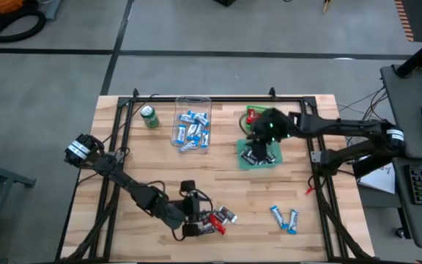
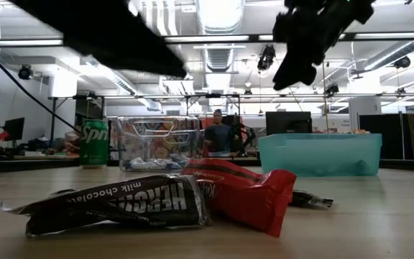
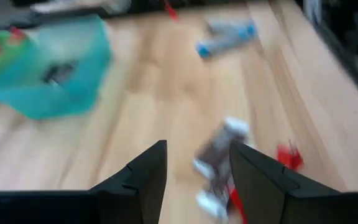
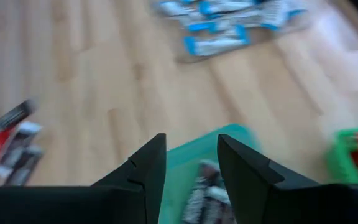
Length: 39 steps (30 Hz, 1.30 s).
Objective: Sort candy
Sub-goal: Put the brown candy into the blue bin
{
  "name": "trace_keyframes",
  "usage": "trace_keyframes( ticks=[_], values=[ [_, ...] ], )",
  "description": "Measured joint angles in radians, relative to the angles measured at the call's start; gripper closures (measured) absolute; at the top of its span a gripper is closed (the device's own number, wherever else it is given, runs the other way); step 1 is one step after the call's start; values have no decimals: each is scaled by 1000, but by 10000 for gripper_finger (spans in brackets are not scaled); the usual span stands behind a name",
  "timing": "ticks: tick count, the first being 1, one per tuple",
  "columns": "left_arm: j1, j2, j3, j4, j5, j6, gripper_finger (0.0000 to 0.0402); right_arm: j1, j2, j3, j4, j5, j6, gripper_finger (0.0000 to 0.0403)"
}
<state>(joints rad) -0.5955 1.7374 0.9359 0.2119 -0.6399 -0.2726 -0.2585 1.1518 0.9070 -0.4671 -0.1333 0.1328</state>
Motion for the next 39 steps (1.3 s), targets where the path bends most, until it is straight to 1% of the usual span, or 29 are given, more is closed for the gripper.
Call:
trace_keyframes(
  ticks=[5,8,10,14,16,19,26,31,35,37,39],
  values=[
    [0,0,29,-223,52,-19,244,136,-13,0,-5,1,37,268],
    [-1,0,53,-304,177,-45,244,209,-14,0,-7,2,52,268],
    [-2,0,59,-330,236,-47,244,254,-12,0,-6,2,55,268],
    [1,0,59,-338,320,-9,244,320,-12,-2,-6,2,82,268],
    [3,4,59,-345,335,16,244,346,-12,-4,-2,3,94,268],
    [3,5,59,-364,347,63,244,381,-12,-12,15,2,114,268],
    [14,23,57,-375,354,200,244,451,-12,-46,65,3,220,268],
    [47,78,56,-345,363,249,244,498,-11,-61,91,8,274,268],
    [67,108,57,-288,364,311,244,535,-11,-61,91,50,301,268],
    [77,122,57,-271,387,334,244,550,-11,-61,91,55,312,268],
    [89,132,57,-261,435,342,244,562,-11,-61,91,55,314,268]
  ],
)
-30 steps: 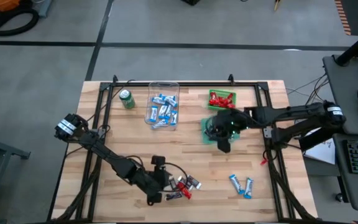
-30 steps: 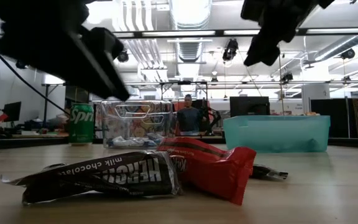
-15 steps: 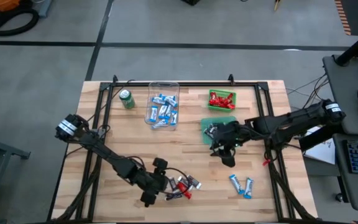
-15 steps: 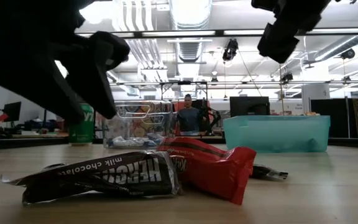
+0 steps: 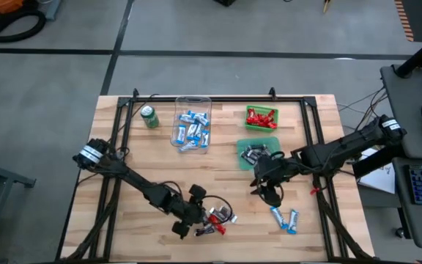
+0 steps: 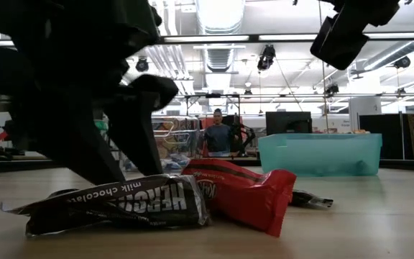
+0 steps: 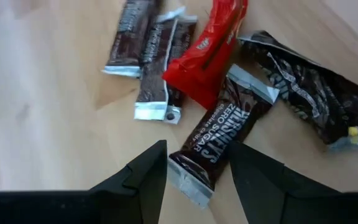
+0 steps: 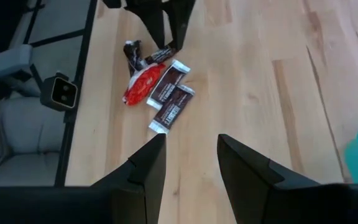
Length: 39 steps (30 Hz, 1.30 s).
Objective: Sort candy
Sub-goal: Put the brown candy into the blue bin
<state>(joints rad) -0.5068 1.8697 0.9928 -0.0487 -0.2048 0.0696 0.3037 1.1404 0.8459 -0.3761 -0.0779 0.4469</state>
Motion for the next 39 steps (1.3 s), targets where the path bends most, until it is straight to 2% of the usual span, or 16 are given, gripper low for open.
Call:
trace_keyframes(
  ticks=[4,10,13,18,20,26,29,34,39],
  values=[
    [18,18,2,7,64,0,244,17,0,0,6,13,1,268],
    [20,48,5,11,77,0,257,26,0,0,12,37,0,268],
    [19,52,6,-8,76,0,296,26,0,-1,15,37,0,268],
    [19,42,5,-30,78,-2,385,26,0,-7,16,55,-13,268],
    [19,33,4,-31,73,-14,394,26,0,-16,25,56,-17,268],
    [18,-13,-3,-82,-28,-24,401,26,3,-90,183,125,-20,268],
    [17,-54,-5,-112,-117,-34,401,26,21,-132,278,143,-16,268],
    [10,-104,16,-101,-382,-31,401,26,88,-178,458,221,-24,268],
    [9,-111,77,-83,-646,3,401,26,195,-189,676,327,-113,268]
  ],
)
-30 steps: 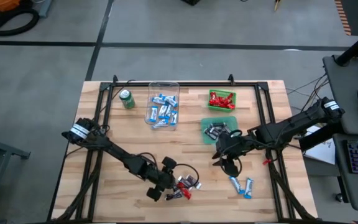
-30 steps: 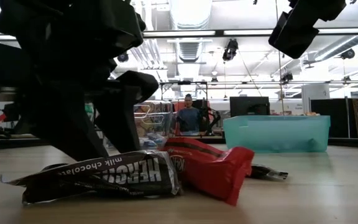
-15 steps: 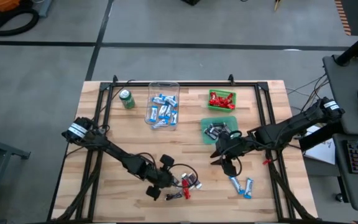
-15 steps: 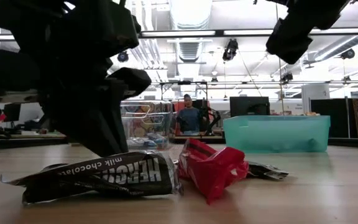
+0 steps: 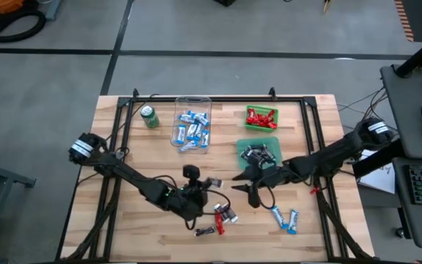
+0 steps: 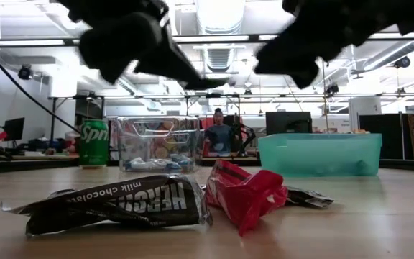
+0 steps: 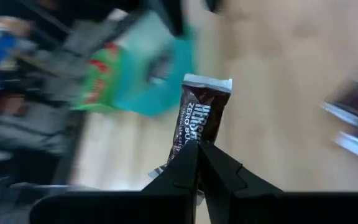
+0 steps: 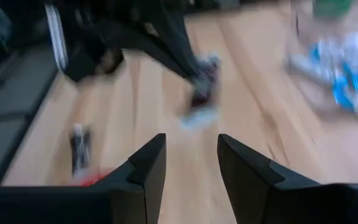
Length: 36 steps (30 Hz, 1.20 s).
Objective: Sort candy
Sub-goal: Put the brown candy into the blue bin
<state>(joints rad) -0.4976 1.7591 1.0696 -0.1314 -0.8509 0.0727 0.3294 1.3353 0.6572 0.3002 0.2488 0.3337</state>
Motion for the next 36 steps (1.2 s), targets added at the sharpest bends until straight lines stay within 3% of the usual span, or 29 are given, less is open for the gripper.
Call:
trace_keyframes(
  ticks=[5,10,16,18,22,36],
  values=[
    [0,45,81,0,-120,41,401,0,89,4,230,60,-48,260],
    [-7,98,171,-8,-134,67,401,-1,122,19,234,167,-58,259],
    [-14,138,246,-97,-131,74,401,0,114,17,223,186,-70,259],
    [-14,150,258,-117,-81,63,401,0,101,19,197,178,-70,259],
    [-17,150,231,-139,91,39,401,0,99,18,150,77,-115,259],
    [-28,107,41,-44,101,-191,401,0,318,70,154,58,-221,259]
  ],
)
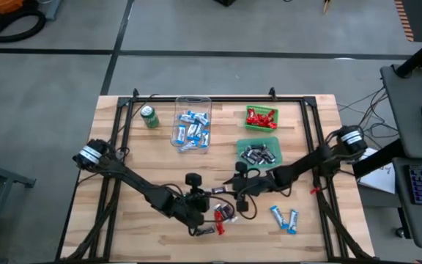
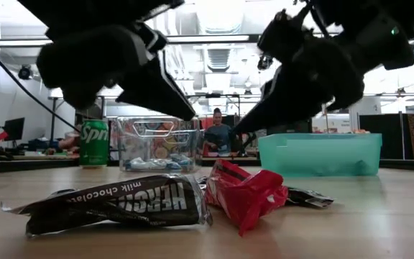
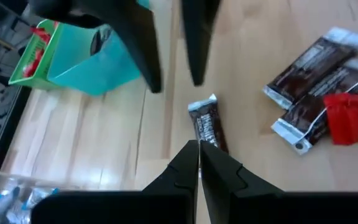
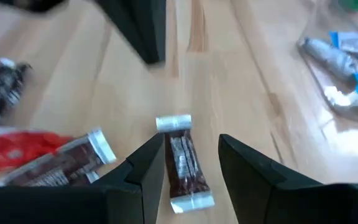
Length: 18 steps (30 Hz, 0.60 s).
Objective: Sort candy
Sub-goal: Put the brown candy into the blue bin
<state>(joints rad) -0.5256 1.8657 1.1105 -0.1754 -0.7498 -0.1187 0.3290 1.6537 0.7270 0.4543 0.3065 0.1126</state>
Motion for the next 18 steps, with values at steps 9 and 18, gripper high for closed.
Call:
trace_keyframes(
  ticks=[9,18],
  values=[
    [-44,-160,-127,120,-48,-28,401,0,123,22,98,0,-39,259],
    [-86,-288,-284,347,-62,-16,401,-11,215,35,165,9,-54,259]
  ],
)
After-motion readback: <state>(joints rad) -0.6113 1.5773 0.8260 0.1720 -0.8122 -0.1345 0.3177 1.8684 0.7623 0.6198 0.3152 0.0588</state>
